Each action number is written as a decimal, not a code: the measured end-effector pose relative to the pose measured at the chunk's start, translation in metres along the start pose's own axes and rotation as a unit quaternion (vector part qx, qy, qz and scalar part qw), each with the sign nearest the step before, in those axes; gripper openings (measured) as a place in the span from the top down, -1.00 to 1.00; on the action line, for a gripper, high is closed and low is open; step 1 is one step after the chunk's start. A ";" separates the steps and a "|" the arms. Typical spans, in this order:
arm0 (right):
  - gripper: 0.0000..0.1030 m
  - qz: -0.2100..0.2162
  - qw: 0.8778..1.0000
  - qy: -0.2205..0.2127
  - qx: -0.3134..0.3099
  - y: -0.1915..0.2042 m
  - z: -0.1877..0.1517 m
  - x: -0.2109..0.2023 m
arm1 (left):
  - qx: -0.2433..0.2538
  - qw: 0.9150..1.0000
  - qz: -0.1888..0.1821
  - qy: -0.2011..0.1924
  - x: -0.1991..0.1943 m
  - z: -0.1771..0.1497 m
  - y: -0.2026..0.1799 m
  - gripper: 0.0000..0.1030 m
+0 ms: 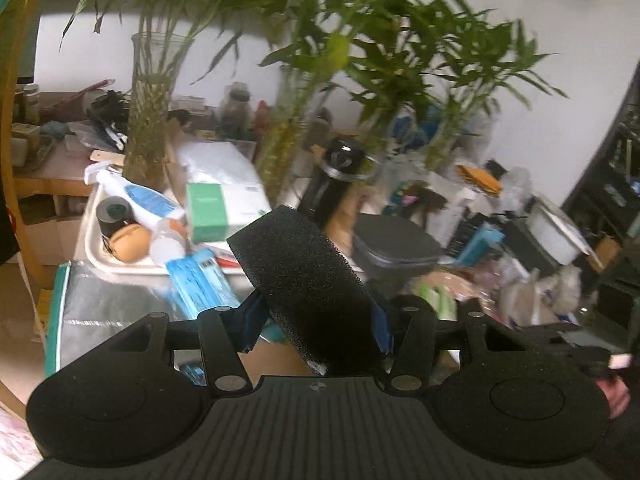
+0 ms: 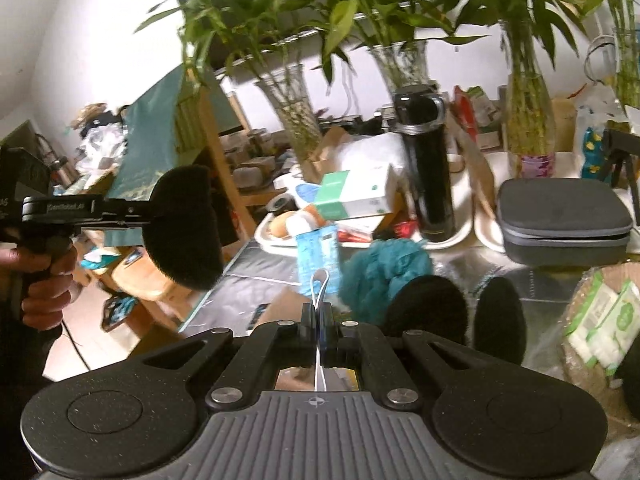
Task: Organize soft objects
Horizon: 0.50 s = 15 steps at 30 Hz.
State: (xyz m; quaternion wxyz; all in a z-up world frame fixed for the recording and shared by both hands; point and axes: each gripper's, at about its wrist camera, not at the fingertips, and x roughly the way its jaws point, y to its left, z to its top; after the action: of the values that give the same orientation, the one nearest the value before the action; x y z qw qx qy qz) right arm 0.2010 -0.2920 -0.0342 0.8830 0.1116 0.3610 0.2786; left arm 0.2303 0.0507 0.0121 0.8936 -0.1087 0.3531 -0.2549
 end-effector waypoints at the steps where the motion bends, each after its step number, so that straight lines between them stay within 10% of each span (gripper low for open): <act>1: 0.93 0.006 1.000 0.000 -0.003 0.003 -0.002 -0.002 | 0.002 1.000 -0.007 0.000 -0.005 -0.005 -0.003 -0.01; 15: 0.92 0.061 0.996 0.036 -0.048 0.033 -0.034 -0.014 | -0.018 0.995 -0.073 0.066 -0.021 -0.078 -0.013 -0.01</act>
State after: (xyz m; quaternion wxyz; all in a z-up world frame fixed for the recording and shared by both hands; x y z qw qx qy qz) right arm 0.1552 -0.2728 -0.0375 0.8550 0.0814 0.3711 0.3530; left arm 0.1586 0.0501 -0.0277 0.8453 -0.1333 0.4071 -0.3194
